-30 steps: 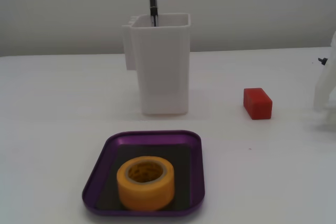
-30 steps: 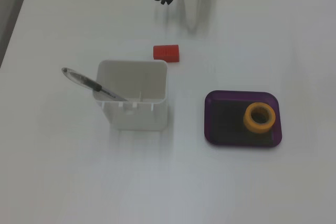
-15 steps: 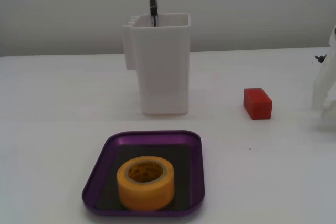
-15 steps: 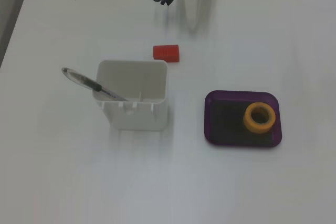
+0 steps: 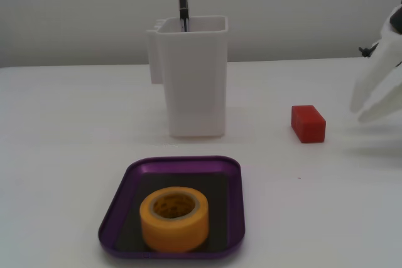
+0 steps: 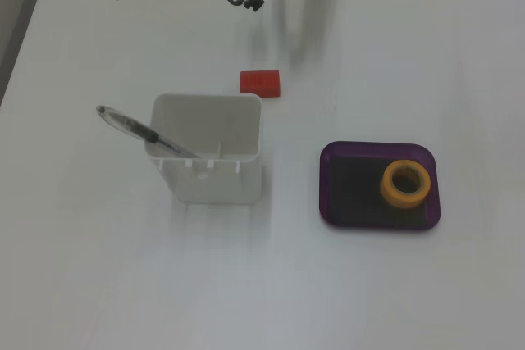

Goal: Pick up the red cube and place it in the box.

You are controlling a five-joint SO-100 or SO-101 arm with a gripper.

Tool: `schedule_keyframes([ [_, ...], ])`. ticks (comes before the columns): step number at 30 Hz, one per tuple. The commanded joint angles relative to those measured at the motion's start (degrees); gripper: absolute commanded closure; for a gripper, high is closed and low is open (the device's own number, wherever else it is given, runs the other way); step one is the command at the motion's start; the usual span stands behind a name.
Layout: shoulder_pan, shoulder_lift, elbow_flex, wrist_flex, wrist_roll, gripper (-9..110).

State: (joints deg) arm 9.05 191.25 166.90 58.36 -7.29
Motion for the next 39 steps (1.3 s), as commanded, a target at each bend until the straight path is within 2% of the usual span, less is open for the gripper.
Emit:
schedule_keyframes([
  [1,3.3,-0.4,-5.7,-0.5,-0.9,100],
  [10,7.1,-25.3,-16.5,-0.4,-6.7,83],
  [24,7.1,-70.7,-50.2,4.8,-10.5,78],
  [39,7.2,-86.3,-52.4,0.9,-10.8,78],
])
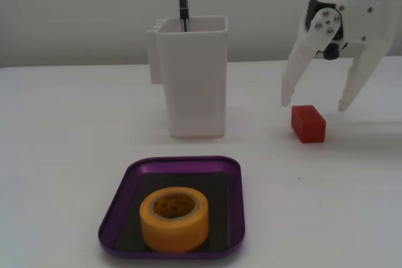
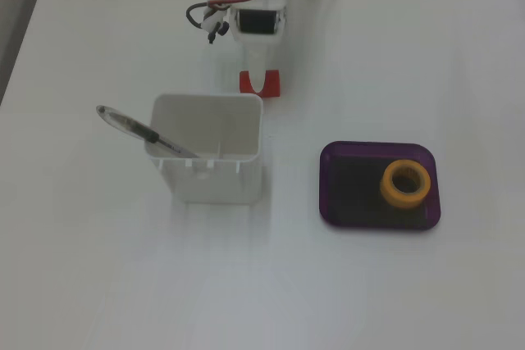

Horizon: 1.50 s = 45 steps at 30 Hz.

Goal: Pick up the red cube and place it in the box.

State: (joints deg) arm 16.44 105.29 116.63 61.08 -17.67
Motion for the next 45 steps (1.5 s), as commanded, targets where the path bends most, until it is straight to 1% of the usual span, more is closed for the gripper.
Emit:
schedule_keyframes([
  [1,-0.2,-0.8,-2.1,-2.4,-0.4,78],
  [7,0.0,-6.0,-2.1,-5.7,-1.5,78],
  [11,2.7,-9.3,-2.1,-7.3,-1.5,78],
  [15,4.1,-11.7,-2.1,-7.8,-3.7,86],
  [20,3.6,-11.0,-2.1,-6.9,-4.6,103],
  [24,3.4,-5.7,-2.3,-2.8,-4.3,102],
  [26,2.8,-1.9,-3.0,0.6,-1.8,102],
  [31,-4.4,9.5,-3.3,10.4,2.8,102],
  [36,-17.6,22.0,-3.2,14.6,7.6,102],
  [40,-28.4,27.5,-3.2,14.0,12.1,102],
  [42,-31.0,27.1,-3.2,12.7,14.0,102],
  [45,-31.8,24.4,-3.3,7.1,17.3,102],
])
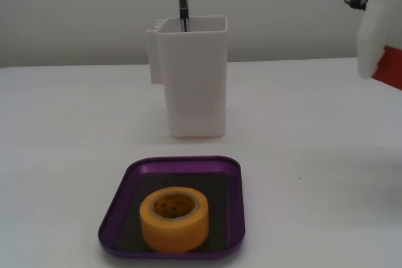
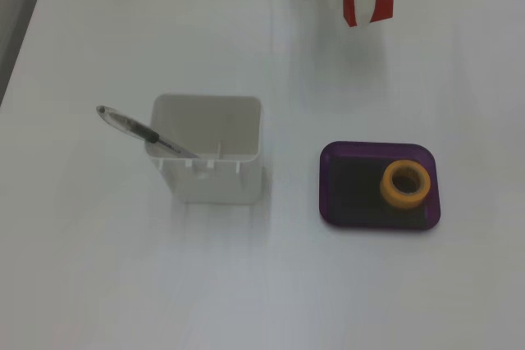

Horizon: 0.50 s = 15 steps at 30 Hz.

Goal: Pick up the red cube and place it in the box.

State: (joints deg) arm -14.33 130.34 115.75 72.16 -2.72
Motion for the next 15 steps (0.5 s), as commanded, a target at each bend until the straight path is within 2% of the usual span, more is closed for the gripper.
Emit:
schedule_keyframes([
  [1,-1.0,-1.9,-2.5,-5.5,3.2,102],
  [6,-0.8,-12.0,-6.9,-11.4,8.8,102],
  [10,-0.7,-24.2,-17.1,-11.0,12.0,102],
  [15,5.2,-38.6,-31.9,-6.9,14.9,102],
])
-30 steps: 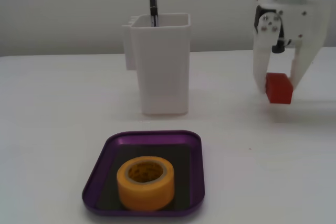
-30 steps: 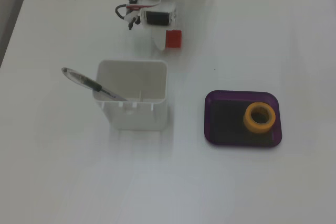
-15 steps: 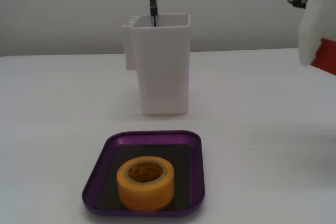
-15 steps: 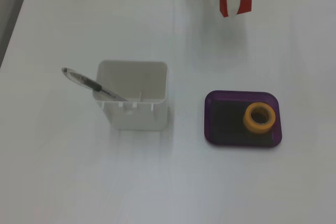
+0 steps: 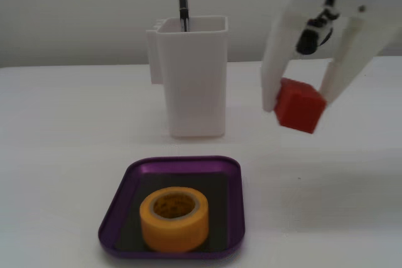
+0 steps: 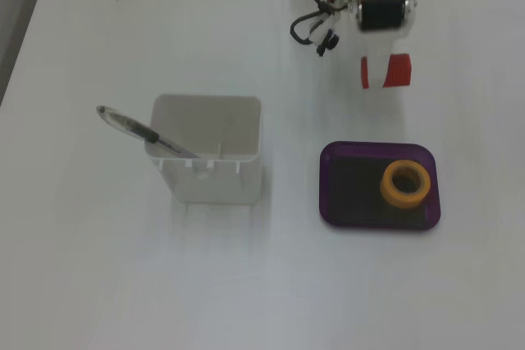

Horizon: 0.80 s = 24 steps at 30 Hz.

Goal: Pick up the red cube and place it in the box.

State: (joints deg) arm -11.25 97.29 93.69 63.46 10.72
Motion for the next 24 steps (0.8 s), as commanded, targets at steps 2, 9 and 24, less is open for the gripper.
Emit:
schedule_keyframes([
  [2,3.8,-10.7,-16.0,3.7,2.5,102],
  [9,4.0,-25.3,-33.1,11.9,2.6,102],
  [24,2.6,-44.3,-52.3,18.2,2.5,102],
])
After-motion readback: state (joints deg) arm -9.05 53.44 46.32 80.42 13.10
